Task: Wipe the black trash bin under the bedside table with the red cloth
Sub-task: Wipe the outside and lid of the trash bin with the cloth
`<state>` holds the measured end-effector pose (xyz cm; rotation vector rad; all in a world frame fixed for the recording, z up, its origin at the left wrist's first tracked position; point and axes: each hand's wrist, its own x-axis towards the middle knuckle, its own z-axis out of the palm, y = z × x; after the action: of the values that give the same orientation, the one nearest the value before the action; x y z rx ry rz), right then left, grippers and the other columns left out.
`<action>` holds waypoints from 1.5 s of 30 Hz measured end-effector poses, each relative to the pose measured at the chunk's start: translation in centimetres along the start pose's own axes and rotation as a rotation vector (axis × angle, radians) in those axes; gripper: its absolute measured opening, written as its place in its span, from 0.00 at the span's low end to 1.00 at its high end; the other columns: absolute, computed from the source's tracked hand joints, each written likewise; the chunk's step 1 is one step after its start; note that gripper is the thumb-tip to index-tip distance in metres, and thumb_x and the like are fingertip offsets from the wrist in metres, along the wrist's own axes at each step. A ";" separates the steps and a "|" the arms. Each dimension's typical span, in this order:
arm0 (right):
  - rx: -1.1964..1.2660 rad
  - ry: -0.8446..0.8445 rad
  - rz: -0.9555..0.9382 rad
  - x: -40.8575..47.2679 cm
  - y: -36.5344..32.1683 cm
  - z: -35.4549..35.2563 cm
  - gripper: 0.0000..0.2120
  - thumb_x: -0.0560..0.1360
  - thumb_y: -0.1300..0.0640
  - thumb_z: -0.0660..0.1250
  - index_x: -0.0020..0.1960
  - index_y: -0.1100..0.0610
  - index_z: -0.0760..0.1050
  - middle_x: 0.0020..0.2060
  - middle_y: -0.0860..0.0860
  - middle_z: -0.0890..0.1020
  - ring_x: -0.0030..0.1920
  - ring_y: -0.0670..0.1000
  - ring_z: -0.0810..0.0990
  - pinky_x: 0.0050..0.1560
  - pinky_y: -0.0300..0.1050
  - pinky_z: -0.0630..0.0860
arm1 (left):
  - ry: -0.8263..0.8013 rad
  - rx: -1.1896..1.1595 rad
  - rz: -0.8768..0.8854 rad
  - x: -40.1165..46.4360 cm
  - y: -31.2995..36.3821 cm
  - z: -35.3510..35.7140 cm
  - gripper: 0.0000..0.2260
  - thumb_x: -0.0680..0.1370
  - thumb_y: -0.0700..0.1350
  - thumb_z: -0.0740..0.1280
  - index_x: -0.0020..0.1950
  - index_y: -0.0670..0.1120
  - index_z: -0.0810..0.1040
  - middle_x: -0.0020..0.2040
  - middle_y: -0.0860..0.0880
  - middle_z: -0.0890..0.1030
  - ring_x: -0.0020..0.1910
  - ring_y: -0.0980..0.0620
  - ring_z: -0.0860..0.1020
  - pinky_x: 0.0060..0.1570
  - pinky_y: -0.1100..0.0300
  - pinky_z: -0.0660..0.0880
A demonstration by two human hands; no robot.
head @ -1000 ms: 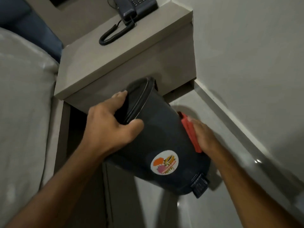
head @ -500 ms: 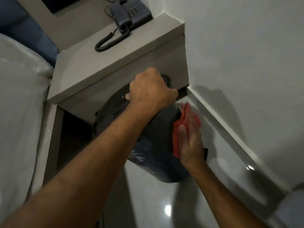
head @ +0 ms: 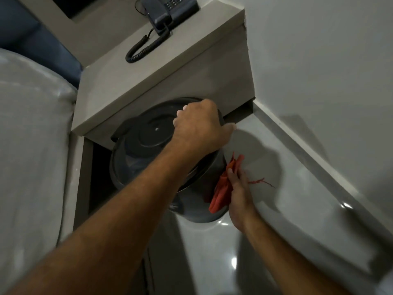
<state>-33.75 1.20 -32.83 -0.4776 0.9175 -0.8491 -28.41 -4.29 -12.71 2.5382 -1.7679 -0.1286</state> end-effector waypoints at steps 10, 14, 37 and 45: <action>0.105 0.230 0.303 2.6 -3.1 -0.4 0.19 0.80 0.70 0.56 0.67 0.59 0.75 0.48 0.64 0.81 0.42 0.59 0.79 0.43 0.51 0.82 | -0.379 0.227 0.441 -2.1 -8.8 -0.5 0.61 0.56 0.73 0.69 0.79 0.55 0.39 0.80 0.55 0.35 0.76 0.53 0.32 0.70 0.50 0.33; 0.127 0.249 0.148 4.2 -7.6 -2.4 0.16 0.81 0.63 0.61 0.66 0.52 0.76 0.53 0.57 0.82 0.47 0.57 0.83 0.49 0.53 0.82 | -0.252 0.155 0.343 -2.6 -8.8 1.1 0.58 0.57 0.69 0.67 0.79 0.54 0.43 0.81 0.56 0.38 0.78 0.47 0.33 0.72 0.32 0.40; 0.226 0.105 -0.093 -0.1 -9.3 -4.2 0.19 0.81 0.64 0.61 0.67 0.49 0.77 0.61 0.55 0.83 0.62 0.58 0.82 0.69 0.60 0.74 | -0.025 0.107 0.273 -7.2 -9.5 1.8 0.51 0.61 0.68 0.63 0.80 0.53 0.47 0.82 0.44 0.49 0.80 0.42 0.46 0.74 0.33 0.50; 0.065 0.241 -0.269 -3.1 -9.5 -5.0 0.13 0.84 0.57 0.59 0.59 0.43 0.79 0.57 0.46 0.83 0.60 0.50 0.82 0.70 0.59 0.73 | 0.178 -0.114 0.055 -8.1 -9.8 -0.9 0.42 0.63 0.67 0.65 0.74 0.51 0.63 0.64 0.48 0.79 0.61 0.45 0.78 0.58 0.46 0.78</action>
<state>-43.05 -1.95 -27.54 -0.4539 1.0569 -1.1970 -21.97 6.67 -12.35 2.3406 -1.7102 -0.0006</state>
